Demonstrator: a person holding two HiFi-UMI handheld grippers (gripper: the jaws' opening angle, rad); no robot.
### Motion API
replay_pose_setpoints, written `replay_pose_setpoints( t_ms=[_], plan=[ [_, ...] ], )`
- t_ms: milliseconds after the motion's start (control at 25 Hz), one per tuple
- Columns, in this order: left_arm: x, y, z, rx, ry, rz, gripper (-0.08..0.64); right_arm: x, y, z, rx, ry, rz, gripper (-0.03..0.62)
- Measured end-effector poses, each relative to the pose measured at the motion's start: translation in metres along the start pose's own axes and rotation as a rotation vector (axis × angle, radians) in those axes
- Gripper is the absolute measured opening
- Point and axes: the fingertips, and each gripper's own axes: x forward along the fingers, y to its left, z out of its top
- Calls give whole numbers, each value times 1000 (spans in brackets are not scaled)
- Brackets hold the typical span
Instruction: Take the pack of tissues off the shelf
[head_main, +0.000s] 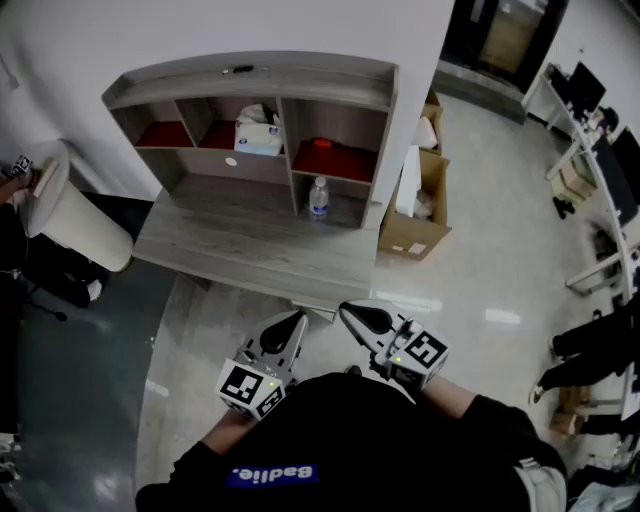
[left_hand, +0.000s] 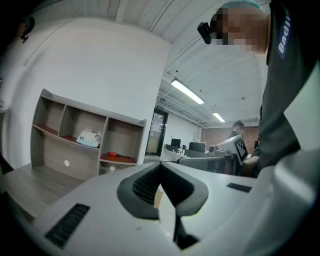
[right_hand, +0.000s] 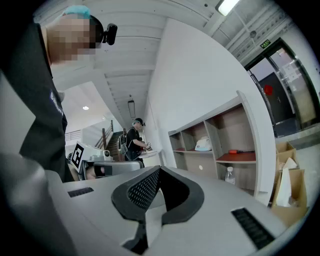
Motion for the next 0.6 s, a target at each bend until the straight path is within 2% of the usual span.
replay_pose_setpoints(
  t_ms=[600],
  plan=[
    [-2, -1, 2, 11, -1, 9, 2, -1, 1, -1, 5, -14, 5, 26]
  ],
)
